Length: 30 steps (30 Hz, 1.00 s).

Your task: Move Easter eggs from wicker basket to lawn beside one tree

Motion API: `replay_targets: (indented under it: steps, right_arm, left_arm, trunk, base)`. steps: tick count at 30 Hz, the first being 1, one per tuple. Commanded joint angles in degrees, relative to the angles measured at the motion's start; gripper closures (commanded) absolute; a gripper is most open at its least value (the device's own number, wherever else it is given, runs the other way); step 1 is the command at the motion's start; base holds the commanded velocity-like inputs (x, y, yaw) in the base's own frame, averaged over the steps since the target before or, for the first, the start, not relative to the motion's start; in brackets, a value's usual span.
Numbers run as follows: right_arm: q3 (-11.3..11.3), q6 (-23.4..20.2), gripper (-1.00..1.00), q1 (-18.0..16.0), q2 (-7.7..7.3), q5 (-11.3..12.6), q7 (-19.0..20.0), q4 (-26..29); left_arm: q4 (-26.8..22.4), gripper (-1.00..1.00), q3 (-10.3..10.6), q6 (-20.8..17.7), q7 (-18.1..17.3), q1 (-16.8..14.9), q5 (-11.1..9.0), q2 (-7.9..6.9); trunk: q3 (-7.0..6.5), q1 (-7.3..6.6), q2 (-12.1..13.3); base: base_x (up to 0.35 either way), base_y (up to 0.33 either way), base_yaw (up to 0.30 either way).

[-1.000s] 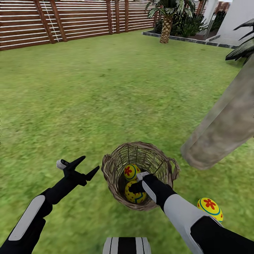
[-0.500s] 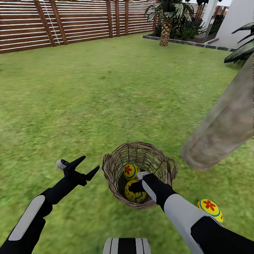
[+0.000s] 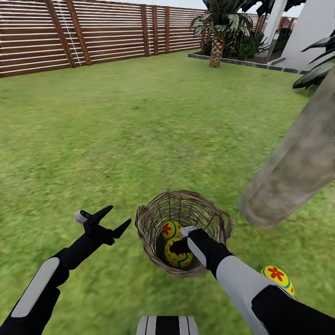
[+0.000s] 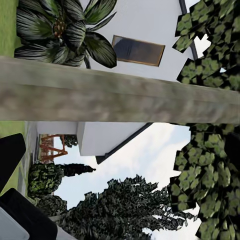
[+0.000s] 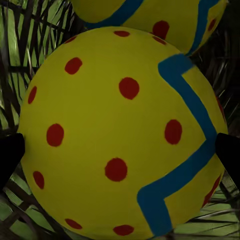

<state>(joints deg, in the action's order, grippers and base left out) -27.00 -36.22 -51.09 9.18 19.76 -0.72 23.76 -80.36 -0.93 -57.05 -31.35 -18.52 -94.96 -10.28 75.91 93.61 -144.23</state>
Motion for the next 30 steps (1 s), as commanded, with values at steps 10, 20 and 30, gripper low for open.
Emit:
replay_targets:
  steps: [10, 20, 30]
  right_arm:
    - [-0.33, -0.26, 1.00, -0.05, -0.04, 0.19, -0.13, 0.06]
    - [-0.34, -0.90, 1.00, -0.06, -0.04, 0.12, -0.08, 0.16]
    - [-0.33, -1.14, 1.00, -0.06, -0.04, 0.10, -0.08, 0.23]
  left_arm:
    - [0.03, -1.00, -0.04, -0.26, -0.03, -0.03, 0.17, 0.00]
    - [0.11, -1.00, -0.04, -0.26, 0.05, -0.02, 0.21, 0.00]
    - [0.11, -1.00, -0.04, -0.26, 0.10, -0.02, 0.27, 0.00]
  trunk:
    - [-2.18, -0.26, 0.12]
    - [-4.40, -0.52, 0.26]
    - [-6.61, -0.78, 0.39]
  base:
    - [0.000, 0.000, 0.000]
    - [0.000, 0.000, 0.000]
    - [0.000, 0.000, 0.000]
